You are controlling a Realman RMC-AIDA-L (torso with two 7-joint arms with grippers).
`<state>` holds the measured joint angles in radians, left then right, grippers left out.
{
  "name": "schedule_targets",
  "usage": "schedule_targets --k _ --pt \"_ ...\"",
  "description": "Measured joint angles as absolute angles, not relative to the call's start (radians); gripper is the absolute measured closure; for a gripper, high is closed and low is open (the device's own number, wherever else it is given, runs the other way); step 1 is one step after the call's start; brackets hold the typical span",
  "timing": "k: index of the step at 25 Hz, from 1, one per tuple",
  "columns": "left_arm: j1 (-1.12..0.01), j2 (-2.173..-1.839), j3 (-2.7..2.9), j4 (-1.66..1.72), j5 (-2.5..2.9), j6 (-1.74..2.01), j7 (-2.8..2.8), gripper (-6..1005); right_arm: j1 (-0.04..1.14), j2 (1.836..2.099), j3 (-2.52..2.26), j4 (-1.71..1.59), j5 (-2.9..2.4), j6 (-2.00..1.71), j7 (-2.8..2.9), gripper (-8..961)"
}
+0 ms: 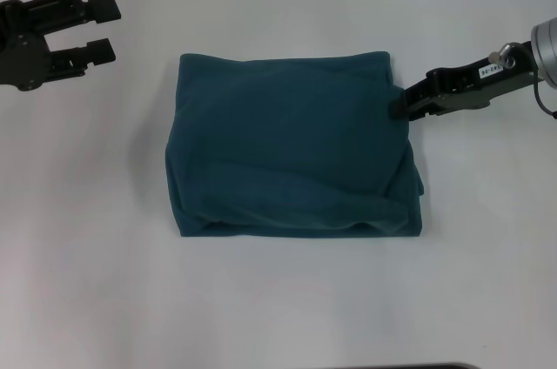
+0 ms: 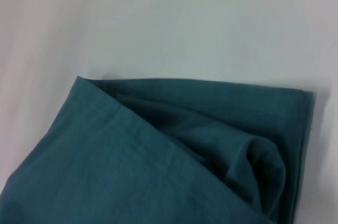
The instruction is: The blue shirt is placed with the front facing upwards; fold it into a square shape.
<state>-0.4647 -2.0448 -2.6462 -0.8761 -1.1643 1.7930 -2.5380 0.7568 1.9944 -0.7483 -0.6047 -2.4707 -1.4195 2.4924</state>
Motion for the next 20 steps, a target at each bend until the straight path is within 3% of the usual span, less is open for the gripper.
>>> schedule_targets --k 17,20 --pt "-0.460 -2.046 -2.641 -0.874 -1.164 1.788 -2.537 186 0.750 1.983 -0.740 -0.652 -2.468 -1.454 2.519 938" --pt "-0.460 -2.046 -2.641 -0.874 -1.164 1.791 -2.537 186 0.749 1.982 -0.732 -0.676 -2.467 -1.468 2.520 937"
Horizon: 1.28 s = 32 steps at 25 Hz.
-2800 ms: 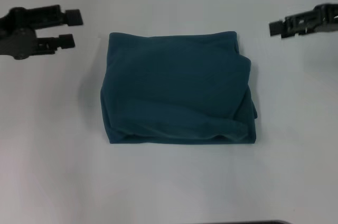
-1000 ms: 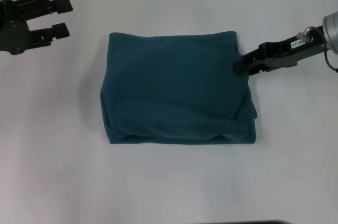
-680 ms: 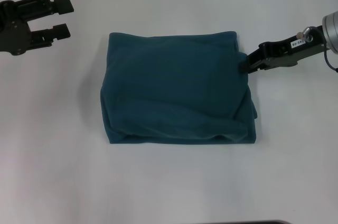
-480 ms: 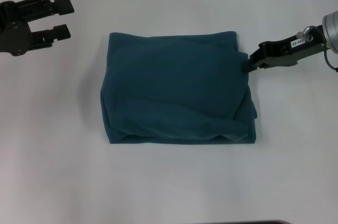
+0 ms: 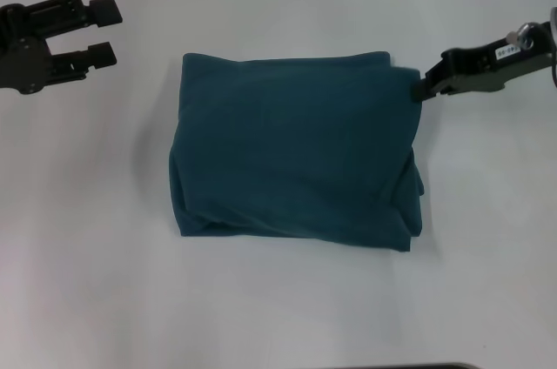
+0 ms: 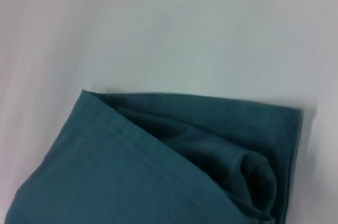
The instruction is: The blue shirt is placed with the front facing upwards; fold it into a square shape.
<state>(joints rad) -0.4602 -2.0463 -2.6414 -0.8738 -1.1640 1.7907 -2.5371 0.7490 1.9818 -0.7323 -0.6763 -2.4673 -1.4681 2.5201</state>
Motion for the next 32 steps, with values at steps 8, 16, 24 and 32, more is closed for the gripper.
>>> schedule_targets --k 8,16,24,32 --pt "-0.460 -2.047 -2.641 -0.873 -1.164 1.795 -2.537 187 0.767 1.982 -0.709 -0.715 -2.457 -1.465 2.520 936" --pt "-0.460 -2.049 -2.641 -0.873 -1.164 1.795 -2.538 187 0.784 1.985 -0.714 -0.715 -2.457 -1.402 2.520 934" --pt "-0.460 -2.051 -2.641 -0.873 -1.164 1.796 -2.537 187 0.799 1.998 -0.722 -0.709 -2.459 -1.338 2.512 933" --pt "-0.460 -2.054 -2.642 -0.873 -1.163 1.796 -2.537 187 0.816 2.006 -0.750 -0.706 -2.463 -1.288 2.511 931"
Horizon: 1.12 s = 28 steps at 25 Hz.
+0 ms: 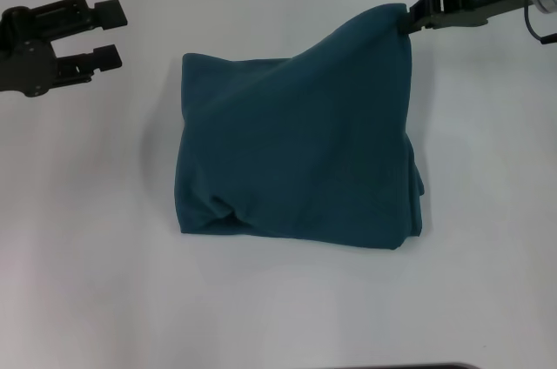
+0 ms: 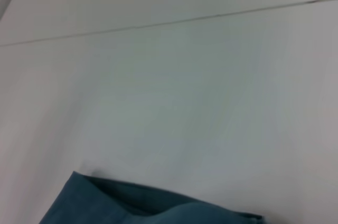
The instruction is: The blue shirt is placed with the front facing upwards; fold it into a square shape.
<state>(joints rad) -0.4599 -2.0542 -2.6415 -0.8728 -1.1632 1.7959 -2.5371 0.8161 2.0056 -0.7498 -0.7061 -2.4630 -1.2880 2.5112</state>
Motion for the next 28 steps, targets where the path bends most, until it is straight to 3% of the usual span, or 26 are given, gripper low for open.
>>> schedule_targets --k 19,24,28 --pt "-0.452 -2.057 -2.641 -0.864 -1.158 1.793 -2.530 186 0.826 2.016 -0.830 -0.687 -2.479 -1.182 2.517 927" --pt "-0.452 -2.057 -2.642 -0.864 -1.159 1.789 -2.528 186 0.819 1.996 -0.816 -0.688 -2.468 -1.198 2.516 750" --pt "-0.457 -2.056 -2.641 -0.864 -1.158 1.788 -2.522 185 0.808 1.967 -0.798 -0.699 -2.416 -1.262 2.477 550"
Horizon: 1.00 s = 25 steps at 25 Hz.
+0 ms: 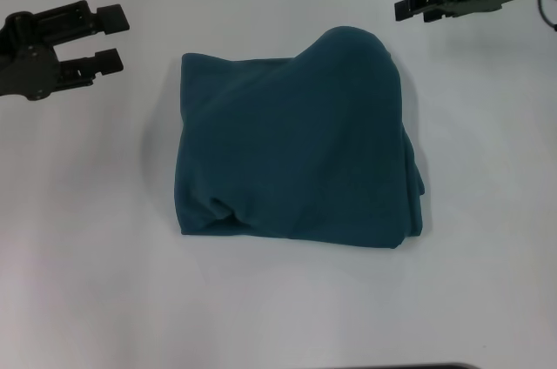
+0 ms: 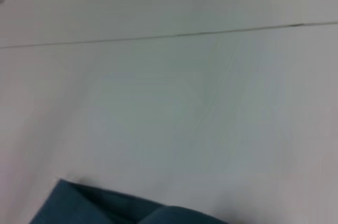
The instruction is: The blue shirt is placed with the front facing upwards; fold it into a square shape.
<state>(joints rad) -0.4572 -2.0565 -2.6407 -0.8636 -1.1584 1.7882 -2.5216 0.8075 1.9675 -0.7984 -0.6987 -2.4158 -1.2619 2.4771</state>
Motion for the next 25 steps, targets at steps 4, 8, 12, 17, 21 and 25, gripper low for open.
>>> schedule_targets --k 4,8,12,17,21,25 --pt "-0.457 -2.056 -2.646 -0.864 -1.162 1.786 -2.513 185 0.773 1.954 -0.771 -0.719 -2.298 -1.353 2.359 379" --pt "-0.457 -2.054 -2.642 -0.865 -1.163 1.785 -2.504 185 0.705 1.961 -0.749 -0.784 -2.187 -1.443 2.238 252" --pt "-0.460 -2.056 -2.644 -0.870 -1.163 1.786 -2.476 186 0.620 1.971 -0.747 -0.841 -2.096 -1.526 2.138 222" --pt "-0.478 -2.059 -2.636 -0.873 -1.162 1.780 -2.399 186 0.511 1.974 -0.741 -0.850 -2.026 -1.646 2.003 225" --pt "-0.489 -2.057 -2.584 -0.873 -1.140 1.706 -2.373 187 0.438 1.979 -0.744 -0.851 -2.047 -1.710 1.935 232" --pt "-0.493 -2.057 -2.490 -0.870 -1.136 1.584 -2.353 187 0.372 1.997 -0.738 -0.843 -2.071 -1.739 1.835 234"
